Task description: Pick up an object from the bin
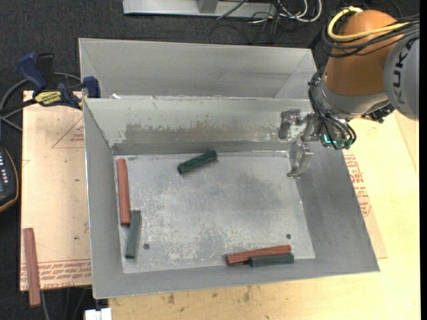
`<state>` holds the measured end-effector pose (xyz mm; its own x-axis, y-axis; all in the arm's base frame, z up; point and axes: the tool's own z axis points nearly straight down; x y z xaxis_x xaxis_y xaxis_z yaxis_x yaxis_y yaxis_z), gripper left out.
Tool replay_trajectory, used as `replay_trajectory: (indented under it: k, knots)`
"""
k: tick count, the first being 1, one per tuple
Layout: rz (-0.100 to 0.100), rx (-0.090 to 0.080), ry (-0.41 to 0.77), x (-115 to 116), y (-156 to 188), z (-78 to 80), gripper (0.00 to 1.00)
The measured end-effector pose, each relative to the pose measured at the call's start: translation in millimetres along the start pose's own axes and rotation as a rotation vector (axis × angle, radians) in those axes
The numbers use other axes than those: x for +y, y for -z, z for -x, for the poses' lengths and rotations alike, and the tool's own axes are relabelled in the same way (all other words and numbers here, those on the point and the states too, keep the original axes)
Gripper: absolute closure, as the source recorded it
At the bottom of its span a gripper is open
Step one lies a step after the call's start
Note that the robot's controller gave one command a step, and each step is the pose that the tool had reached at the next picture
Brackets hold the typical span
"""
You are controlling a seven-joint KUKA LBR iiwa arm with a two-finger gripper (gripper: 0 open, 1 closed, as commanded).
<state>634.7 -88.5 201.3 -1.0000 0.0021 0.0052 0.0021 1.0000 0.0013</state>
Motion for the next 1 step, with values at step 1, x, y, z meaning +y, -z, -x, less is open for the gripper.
replay_trajectory:
  k: [1]
  knots:
    - [0.002, 0.001, -0.004, 73.9, -136.4, -38.3, 0.0]
